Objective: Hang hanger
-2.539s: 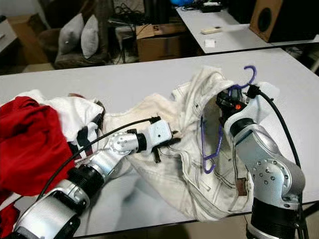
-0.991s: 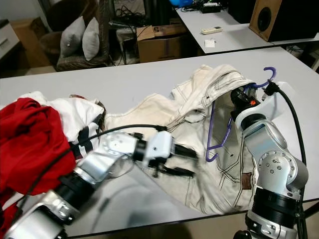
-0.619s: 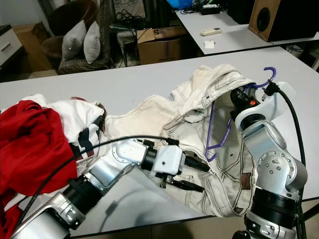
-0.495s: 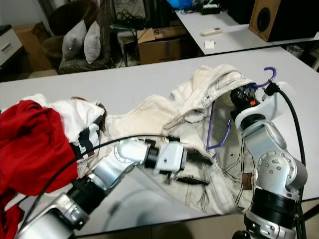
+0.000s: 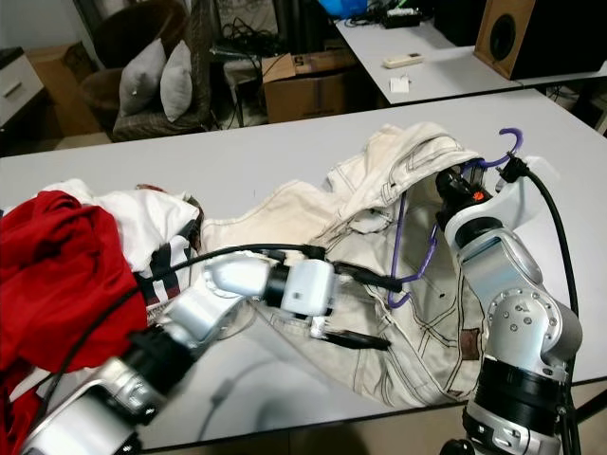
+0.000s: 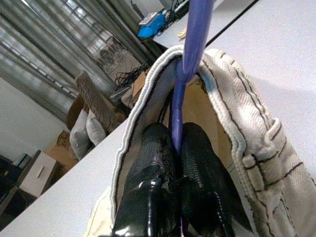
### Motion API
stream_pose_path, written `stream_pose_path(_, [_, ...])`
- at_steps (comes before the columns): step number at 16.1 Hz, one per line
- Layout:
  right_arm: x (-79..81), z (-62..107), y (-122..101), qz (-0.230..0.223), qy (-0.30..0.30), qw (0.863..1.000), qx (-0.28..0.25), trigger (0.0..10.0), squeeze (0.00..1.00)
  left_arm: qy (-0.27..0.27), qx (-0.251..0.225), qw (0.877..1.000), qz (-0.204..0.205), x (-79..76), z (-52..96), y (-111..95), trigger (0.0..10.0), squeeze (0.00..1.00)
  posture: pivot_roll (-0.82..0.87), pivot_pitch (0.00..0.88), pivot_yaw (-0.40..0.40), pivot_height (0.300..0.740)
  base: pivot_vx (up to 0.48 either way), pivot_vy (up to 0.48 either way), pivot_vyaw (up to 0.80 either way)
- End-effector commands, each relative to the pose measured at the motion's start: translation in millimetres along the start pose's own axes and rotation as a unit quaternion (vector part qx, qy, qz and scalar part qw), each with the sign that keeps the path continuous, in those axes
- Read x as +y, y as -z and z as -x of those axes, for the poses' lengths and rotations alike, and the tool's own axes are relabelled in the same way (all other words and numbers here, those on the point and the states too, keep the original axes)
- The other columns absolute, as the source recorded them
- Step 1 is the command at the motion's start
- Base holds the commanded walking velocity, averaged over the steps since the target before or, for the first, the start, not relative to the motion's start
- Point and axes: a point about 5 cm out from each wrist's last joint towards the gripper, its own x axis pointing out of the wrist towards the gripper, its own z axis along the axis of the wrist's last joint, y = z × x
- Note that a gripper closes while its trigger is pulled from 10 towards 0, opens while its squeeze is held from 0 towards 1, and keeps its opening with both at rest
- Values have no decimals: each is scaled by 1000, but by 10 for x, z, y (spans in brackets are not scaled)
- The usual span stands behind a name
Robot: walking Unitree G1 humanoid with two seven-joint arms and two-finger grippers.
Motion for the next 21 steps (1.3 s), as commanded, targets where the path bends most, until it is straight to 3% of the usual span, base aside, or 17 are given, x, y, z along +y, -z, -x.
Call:
stream_pose_path(1, [109,6,-57,5,-24,1000,-14,10000,0,16,15,1000,-8,-21,-70,28,10000,753,-84,0,137,740,0,0,0])
stream_pose_path(2, [110,12,-55,5,-24,1000,-14,10000,0,30,31,999,-16,-43,-152,65,10000,0,-89,0,141,740,0,0,0])
stream_pose_path(4, [113,23,-54,5,-23,1000,-15,10000,0,31,49,998,-19,-38,-193,123,10000,0,-97,0,145,740,0,0,0])
stream_pose_path(5, [113,30,-56,5,-23,1000,-15,10000,0,35,52,998,-10,-42,-201,148,4157,0,-101,0,147,740,0,0,0])
stream_pose_path(6, [111,37,-61,5,-23,1000,-16,10000,0,29,47,998,-4,-30,-195,153,0,0,-103,0,149,740,0,0,0])
stream_pose_path(14, [133,48,-39,4,-26,1000,-15,10000,0,-14,113,992,-47,59,-226,286,0,0,-114,0,154,740,0,0,0])
stream_pose_path(21, [135,48,-33,4,-27,1000,-14,10000,0,-28,92,994,-44,98,-200,264,0,0,-113,0,150,740,0,0,0])
